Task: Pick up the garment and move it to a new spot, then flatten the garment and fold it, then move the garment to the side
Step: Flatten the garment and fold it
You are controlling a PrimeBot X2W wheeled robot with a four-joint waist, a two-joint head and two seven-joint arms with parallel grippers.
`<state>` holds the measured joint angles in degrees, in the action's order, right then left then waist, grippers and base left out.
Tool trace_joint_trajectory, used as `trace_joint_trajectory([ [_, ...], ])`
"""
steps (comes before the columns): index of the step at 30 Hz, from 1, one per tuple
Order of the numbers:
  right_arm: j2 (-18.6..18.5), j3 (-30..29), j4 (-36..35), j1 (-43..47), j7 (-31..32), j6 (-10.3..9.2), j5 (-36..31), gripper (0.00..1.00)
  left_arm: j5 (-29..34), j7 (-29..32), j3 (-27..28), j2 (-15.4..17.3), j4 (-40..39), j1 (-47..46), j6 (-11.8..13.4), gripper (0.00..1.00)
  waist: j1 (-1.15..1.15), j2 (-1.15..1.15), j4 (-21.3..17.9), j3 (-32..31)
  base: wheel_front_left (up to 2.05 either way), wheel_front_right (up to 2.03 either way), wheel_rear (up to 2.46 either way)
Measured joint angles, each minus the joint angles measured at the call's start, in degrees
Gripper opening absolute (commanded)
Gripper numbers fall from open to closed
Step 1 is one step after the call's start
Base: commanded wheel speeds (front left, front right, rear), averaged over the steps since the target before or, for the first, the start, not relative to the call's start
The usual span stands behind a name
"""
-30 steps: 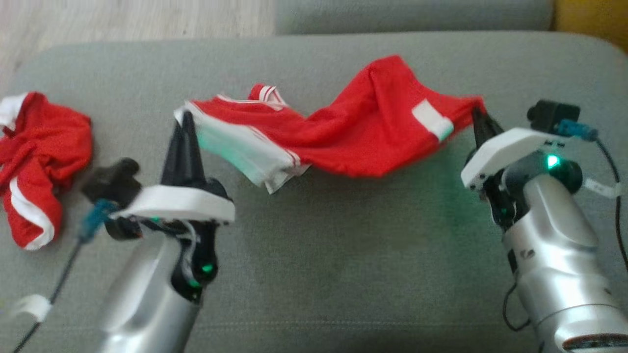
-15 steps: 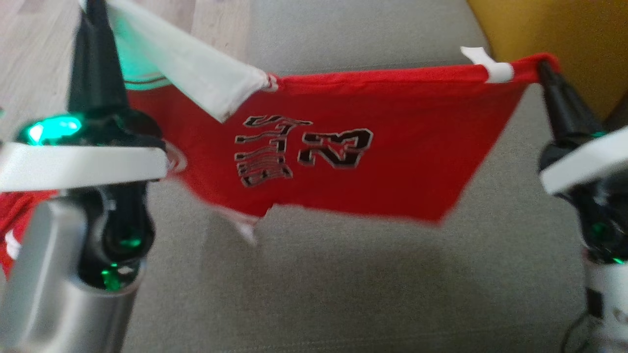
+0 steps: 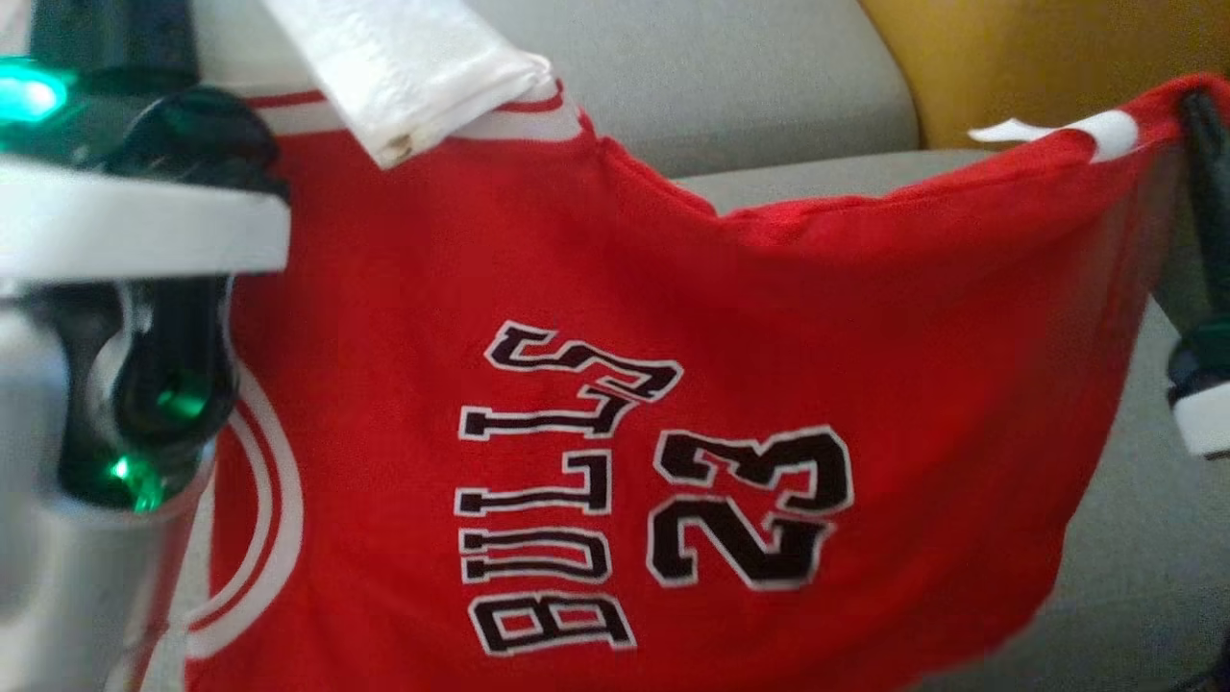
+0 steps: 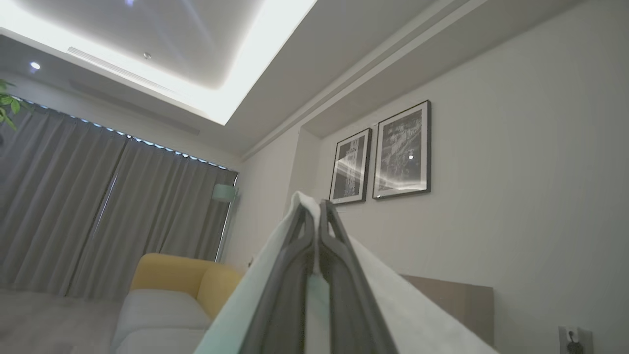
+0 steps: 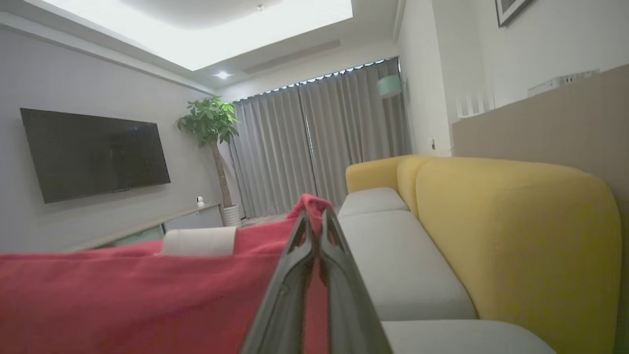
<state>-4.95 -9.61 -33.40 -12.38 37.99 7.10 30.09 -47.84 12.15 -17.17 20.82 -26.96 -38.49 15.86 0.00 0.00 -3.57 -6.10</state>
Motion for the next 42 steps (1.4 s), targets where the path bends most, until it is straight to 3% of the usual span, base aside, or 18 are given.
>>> trace_joint_trajectory([
  [6,0.63,2.80,11.65,-5.30,-0.80,0.00,-2.71,0.00,1.31,0.86,-2.85,0.15,13.99,-3.42,-2.59,0.00,0.01,0.00,0.01,4.05,0.00,0.00,0.00],
  [12,0.76,5.52,31.92,-26.00,-8.55,0.00,-8.43,0.00,5.79,-2.96,-3.78,-1.18,31.49,-18.92,-5.90,0.00,0.02,0.00,0.29,10.06,0.00,0.00,0.00],
  [16,0.81,5.43,46.90,-41.08,-16.48,0.00,-13.68,0.00,8.83,-10.10,-4.10,-5.35,43.89,-30.93,-8.03,0.00,0.03,0.00,1.10,14.34,0.00,0.00,0.00],
  [18,0.79,4.91,57.40,-48.59,-22.73,0.00,-17.80,0.00,9.59,-15.70,-4.54,-9.28,53.36,-36.21,-9.91,0.00,0.03,0.00,2.48,16.59,0.00,0.00,0.00],
  [19,0.79,4.91,57.40,-48.59,-22.73,0.00,-17.80,0.00,9.59,-15.70,-4.54,-9.28,53.36,-36.21,-9.91,0.00,0.03,0.00,2.48,16.59,0.00,0.00,0.00],
  [27,0.79,2.86,82.41,-55.40,-36.52,0.00,-24.68,0.00,10.92,-24.92,-7.20,-15.28,72.85,-37.62,-15.52,0.00,0.01,0.00,6.93,22.02,0.00,0.00,0.00],
  [31,0.78,2.21,92.85,-55.01,-42.12,0.00,-25.76,0.00,10.66,-26.60,-7.16,-17.25,77.34,-35.87,-19.52,0.00,0.02,0.00,8.56,25.44,0.00,0.00,0.00],
  [35,0.78,6.26,98.89,-54.53,-47.07,0.00,-22.60,0.00,10.51,-26.76,-6.70,-17.95,77.22,-29.89,-21.72,0.00,0.02,-0.01,9.44,28.11,0.00,0.00,0.00],
  [42,0.77,16.29,97.55,-47.41,-51.25,0.00,-10.92,0.00,10.42,-26.77,-4.25,-16.79,67.46,-16.23,-22.99,0.00,0.00,0.00,7.47,27.61,0.00,0.00,0.00],
])
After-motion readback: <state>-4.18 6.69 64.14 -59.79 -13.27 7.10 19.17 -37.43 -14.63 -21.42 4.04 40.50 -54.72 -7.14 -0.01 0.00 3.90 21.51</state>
